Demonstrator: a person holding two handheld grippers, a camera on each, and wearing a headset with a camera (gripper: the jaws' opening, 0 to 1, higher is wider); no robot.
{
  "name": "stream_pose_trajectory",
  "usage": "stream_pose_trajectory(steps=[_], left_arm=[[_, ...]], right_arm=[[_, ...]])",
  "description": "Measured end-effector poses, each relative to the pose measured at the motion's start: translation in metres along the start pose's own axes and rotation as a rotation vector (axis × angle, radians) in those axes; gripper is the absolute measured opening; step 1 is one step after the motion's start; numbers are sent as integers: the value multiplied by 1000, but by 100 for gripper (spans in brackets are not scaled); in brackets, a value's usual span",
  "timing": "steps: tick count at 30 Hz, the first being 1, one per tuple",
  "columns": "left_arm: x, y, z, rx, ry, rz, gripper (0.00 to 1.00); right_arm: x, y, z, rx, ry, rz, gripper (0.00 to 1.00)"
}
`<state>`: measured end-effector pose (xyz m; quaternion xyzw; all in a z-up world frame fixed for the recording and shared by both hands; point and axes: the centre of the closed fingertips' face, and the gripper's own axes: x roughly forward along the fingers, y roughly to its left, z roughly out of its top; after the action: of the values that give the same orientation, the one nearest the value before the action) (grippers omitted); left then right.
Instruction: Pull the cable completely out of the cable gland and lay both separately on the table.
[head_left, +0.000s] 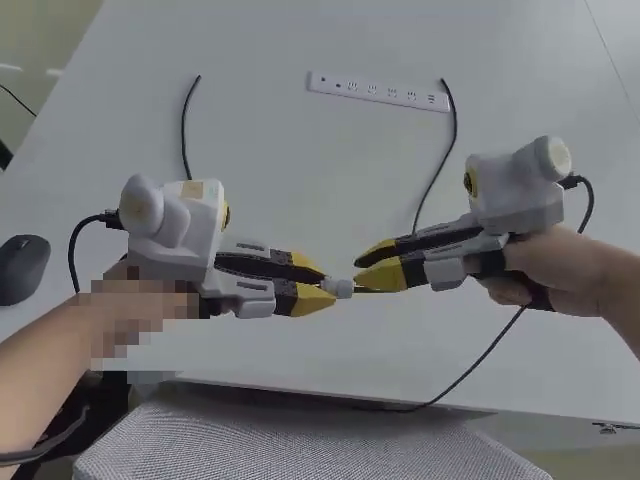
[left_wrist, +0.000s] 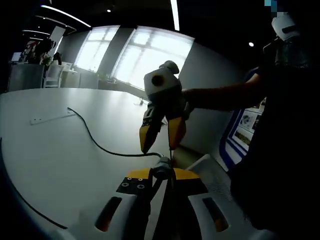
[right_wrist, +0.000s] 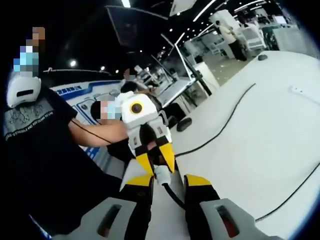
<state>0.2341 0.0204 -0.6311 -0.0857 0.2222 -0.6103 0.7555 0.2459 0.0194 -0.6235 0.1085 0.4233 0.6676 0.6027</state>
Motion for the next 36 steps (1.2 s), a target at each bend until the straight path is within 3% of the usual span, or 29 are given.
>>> stream_pose_trajectory(steps=[4,10,17,26,31,35,36], left_arm=[[0,1,0,16,4,-5,15],[1,2,2,44,5,-7,15],[1,1,4,65,9,-4,15],[2,-1,5,81,16,-10,15],[2,0,3,61,20,-6,15],[1,3,2,26,15,7,15],[0,4,3,25,10,9,15]], right_arm=[[6,7,-2,52,8,68,20],[12,7,-13,67,62,87,18],[10,4,-14,69,67,85,17],[11,11,-13,102,65,137,11],[12,12,-12,52,57,133,8],[13,9,-10,-56,58,70,8],[13,9,-8,-122,52,44,8]])
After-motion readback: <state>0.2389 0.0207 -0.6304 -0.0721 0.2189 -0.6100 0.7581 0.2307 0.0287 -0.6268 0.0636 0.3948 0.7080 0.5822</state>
